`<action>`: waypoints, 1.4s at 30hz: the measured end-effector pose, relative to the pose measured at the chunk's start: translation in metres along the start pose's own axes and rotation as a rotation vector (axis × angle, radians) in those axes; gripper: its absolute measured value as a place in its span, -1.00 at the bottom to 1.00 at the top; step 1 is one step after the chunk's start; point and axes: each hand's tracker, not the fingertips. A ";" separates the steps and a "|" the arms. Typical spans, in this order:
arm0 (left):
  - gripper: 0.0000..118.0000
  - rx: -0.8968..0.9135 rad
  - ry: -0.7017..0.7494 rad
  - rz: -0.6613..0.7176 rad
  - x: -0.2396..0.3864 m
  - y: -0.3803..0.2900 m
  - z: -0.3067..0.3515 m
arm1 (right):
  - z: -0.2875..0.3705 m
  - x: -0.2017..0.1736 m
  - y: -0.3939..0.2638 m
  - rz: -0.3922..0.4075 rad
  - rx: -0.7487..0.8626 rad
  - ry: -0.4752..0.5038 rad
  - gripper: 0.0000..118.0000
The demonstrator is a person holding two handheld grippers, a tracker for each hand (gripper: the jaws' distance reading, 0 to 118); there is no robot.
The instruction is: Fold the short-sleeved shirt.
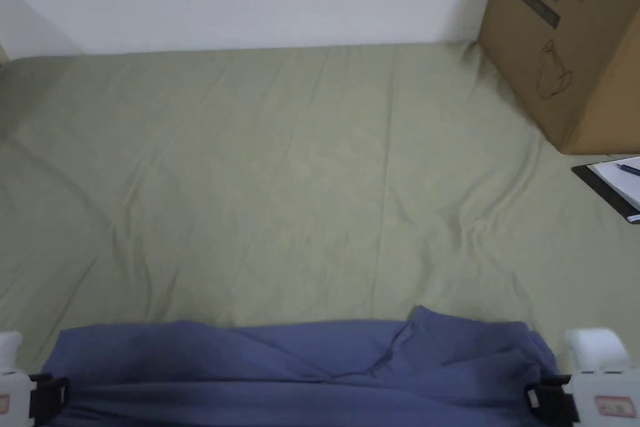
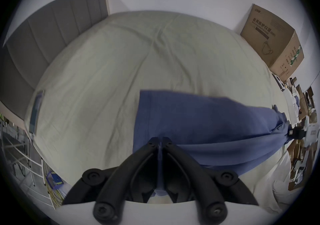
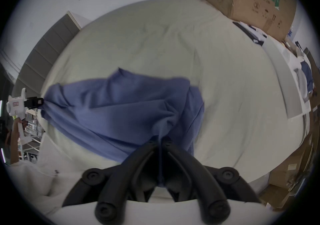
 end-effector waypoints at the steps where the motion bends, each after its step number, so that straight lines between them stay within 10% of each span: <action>1: -0.72 -0.008 0.013 0.018 -0.002 -0.003 -0.001 | -0.003 -0.003 -0.004 0.001 0.005 -0.011 -0.43; 3: 0.19 0.013 0.016 0.046 -0.002 -0.005 0.005 | 0.000 -0.011 -0.007 0.026 0.050 -0.041 0.19; 5: 0.76 0.030 0.008 0.077 -0.007 -0.005 0.015 | 0.011 -0.016 -0.004 0.029 0.068 -0.027 0.36; 9: 0.76 0.139 -0.038 0.168 -0.015 -0.004 0.052 | 0.045 -0.033 0.005 0.097 0.180 -0.095 0.31; 12: 0.68 0.191 -0.100 0.229 -0.018 -0.010 0.077 | 0.072 -0.048 0.012 0.106 0.295 -0.034 -0.47; 14: 0.11 0.194 -0.141 0.243 -0.019 -0.017 0.088 | 0.081 -0.064 0.018 0.086 0.348 0.008 -0.96; 16: -0.05 0.213 -0.142 0.234 -0.017 -0.026 0.092 | 0.081 -0.078 0.021 0.074 0.390 0.042 -0.97; 18: -0.89 0.201 -0.140 0.240 -0.018 -0.034 0.087 | 0.077 -0.094 0.025 0.062 0.407 0.087 -1.00; 20: -1.00 0.173 -0.172 0.277 -0.022 -0.043 0.082 | 0.068 -0.109 0.027 0.063 0.405 0.114 -1.00; 28: -1.00 0.219 -0.264 0.393 -0.054 -0.046 0.071 | 0.050 -0.149 0.036 0.187 0.343 0.139 -1.00; 33: 0.64 0.185 -0.456 0.497 -0.076 -0.034 0.042 | 0.045 -0.163 0.042 0.175 0.334 0.156 -1.00; 42: 0.72 0.019 -0.595 0.614 -0.088 -0.030 -0.024 | 0.036 -0.186 0.049 0.247 0.279 0.131 -1.00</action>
